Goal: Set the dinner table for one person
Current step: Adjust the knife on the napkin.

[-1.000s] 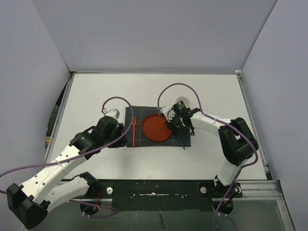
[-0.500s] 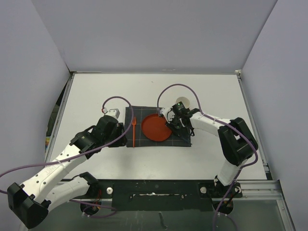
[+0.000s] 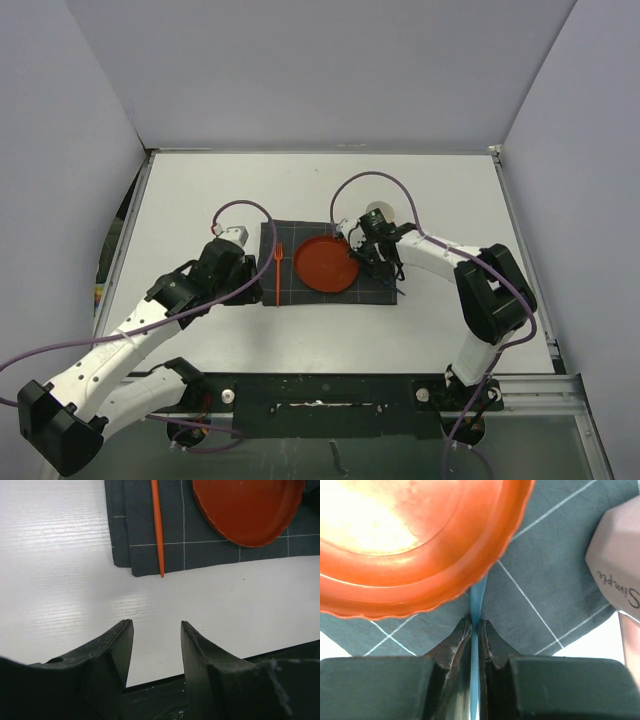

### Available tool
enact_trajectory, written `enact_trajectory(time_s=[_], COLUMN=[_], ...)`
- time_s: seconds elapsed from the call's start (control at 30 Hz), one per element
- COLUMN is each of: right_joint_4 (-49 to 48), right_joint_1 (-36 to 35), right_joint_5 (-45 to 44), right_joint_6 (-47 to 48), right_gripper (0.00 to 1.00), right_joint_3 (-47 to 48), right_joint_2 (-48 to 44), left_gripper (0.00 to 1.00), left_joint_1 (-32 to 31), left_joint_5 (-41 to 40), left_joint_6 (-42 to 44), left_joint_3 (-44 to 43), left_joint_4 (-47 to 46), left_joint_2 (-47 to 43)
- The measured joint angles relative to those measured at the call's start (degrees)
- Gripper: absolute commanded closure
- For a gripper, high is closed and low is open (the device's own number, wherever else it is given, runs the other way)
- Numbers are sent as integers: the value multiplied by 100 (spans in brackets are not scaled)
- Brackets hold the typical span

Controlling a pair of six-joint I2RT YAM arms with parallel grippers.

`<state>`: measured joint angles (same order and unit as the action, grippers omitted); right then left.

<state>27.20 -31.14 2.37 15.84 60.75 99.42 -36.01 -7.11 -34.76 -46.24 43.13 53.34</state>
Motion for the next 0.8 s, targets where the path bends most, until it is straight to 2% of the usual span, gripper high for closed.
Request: enact_trajectory(time_s=[0.3, 0.8], right_joint_4=[31, 638], right_joint_1=[479, 372], right_joint_5=[-79, -28], right_joint_6=[2, -426], right_gripper=[100, 100], right_joint_3=[2, 774], right_joint_2=[0, 0], left_gripper=[58, 58], left_joint_1=[63, 271], left_joint_5=[142, 365], left_joint_6=[210, 389], left_joint_3=[0, 0], left_joint_4=[-55, -234], left_joint_2=[164, 304])
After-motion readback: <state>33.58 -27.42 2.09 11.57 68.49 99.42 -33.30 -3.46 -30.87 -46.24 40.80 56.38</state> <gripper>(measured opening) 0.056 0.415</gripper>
